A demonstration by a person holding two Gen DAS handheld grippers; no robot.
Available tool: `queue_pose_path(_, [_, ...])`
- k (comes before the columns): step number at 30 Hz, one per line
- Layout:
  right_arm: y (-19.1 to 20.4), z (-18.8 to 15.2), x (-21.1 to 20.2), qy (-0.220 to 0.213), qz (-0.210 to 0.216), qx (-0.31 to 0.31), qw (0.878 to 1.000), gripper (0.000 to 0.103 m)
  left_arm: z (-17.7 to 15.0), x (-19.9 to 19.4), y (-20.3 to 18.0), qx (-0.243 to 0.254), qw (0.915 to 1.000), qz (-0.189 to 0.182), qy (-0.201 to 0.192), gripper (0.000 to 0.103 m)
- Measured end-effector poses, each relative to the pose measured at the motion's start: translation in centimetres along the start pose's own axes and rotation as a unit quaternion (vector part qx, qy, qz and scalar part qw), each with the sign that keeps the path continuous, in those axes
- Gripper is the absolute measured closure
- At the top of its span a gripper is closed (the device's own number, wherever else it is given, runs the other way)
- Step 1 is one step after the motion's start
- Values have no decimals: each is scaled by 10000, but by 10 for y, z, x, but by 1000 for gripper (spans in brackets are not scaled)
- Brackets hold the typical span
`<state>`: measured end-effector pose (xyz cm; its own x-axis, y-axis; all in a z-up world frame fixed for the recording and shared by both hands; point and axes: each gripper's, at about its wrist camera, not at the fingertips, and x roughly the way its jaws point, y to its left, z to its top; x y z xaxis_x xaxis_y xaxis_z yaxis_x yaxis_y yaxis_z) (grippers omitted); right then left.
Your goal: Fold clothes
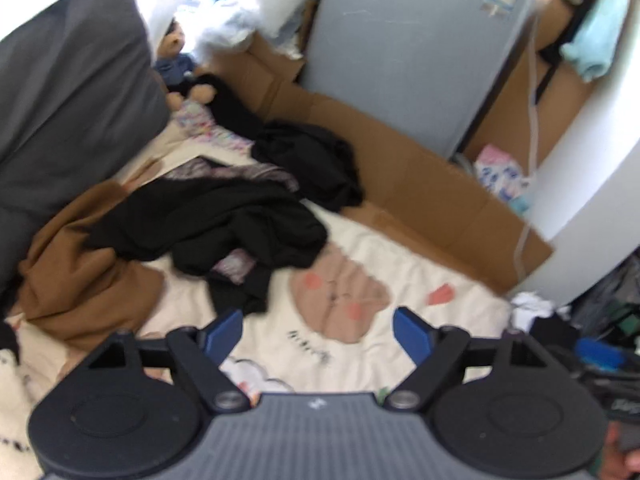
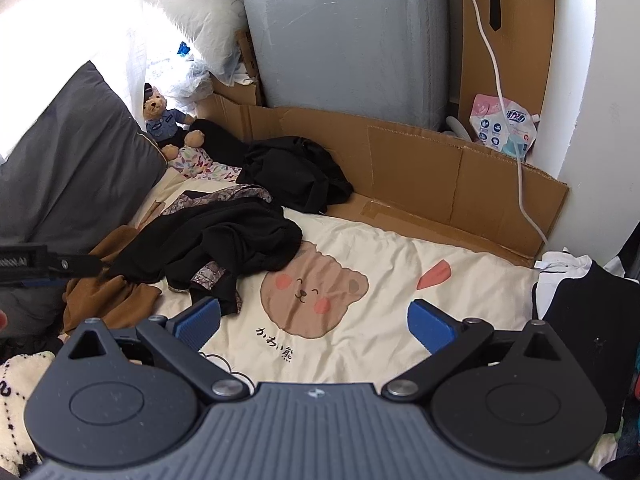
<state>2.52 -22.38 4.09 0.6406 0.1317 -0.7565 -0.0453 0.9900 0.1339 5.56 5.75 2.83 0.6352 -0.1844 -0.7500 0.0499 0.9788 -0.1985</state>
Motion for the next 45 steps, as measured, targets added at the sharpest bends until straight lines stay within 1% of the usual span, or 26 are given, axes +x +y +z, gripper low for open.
queue_pose_path(2, [1,1,1,8,28,8,10000,1,4,-1,-2,221,9994,156,-209,12])
queue_pose_path(3, [3,1,1,12,38,12,10000,1,5,1,-1,277,9991,236,-222,12])
queue_pose_path(8, [5,2,-4,-33,133,1,9999,1,2,18,11,195,9991,349,161,13])
queue_pose_path(11, [3,5,-10,-57,285,-14,9996,1,-3,28,11,447,9971,534,301,13])
queue_pose_path(15, [-2,12,-17,-154,362,52,9992,1,-3,48,16,943,9922,759,296,13])
queue_pose_path(17, [-5,14,-16,-157,397,82,9991,1,-3,64,23,1039,9893,941,406,13])
queue_pose_path(18, [-6,15,-15,-159,414,97,9990,1,-3,71,28,956,9892,1004,466,14])
queue_pose_path(19, [-7,16,-15,-160,432,111,9989,1,-2,75,32,856,9899,1002,527,16])
queue_pose_path(20, [-9,17,-14,-162,449,126,9988,1,-1,81,38,652,9913,944,642,16])
queue_pose_path(21, [-10,18,-14,-156,468,140,9987,1,0,84,42,553,9923,881,671,16])
queue_pose_path(23, [-17,18,-13,-165,575,196,9980,1,1,89,44,543,9930,826,646,16])
queue_pose_path(25, [-23,19,-12,-219,635,227,9975,1,0,97,45,622,9924,846,635,16])
queue_pose_path(29, [-34,22,-7,-284,534,249,9979,1,-1,121,50,547,9928,749,762,16])
queue_pose_path(32, [-37,24,3,-192,496,120,9985,1,-1,139,55,487,9928,716,829,16])
queue_pose_path(36, [-43,25,17,-31,567,10,9984,1,-2,167,64,436,9922,706,928,15])
queue_pose_path(38, [-46,25,28,113,561,33,9984,1,-5,187,68,364,9922,658,993,15])
queue_pose_path(41, [-50,25,45,270,594,65,9979,1,-9,214,76,332,9912,739,1043,16])
queue_pose_path(45, [-54,20,70,366,649,-140,9971,1,-16,240,81,328,9906,725,1113,16])
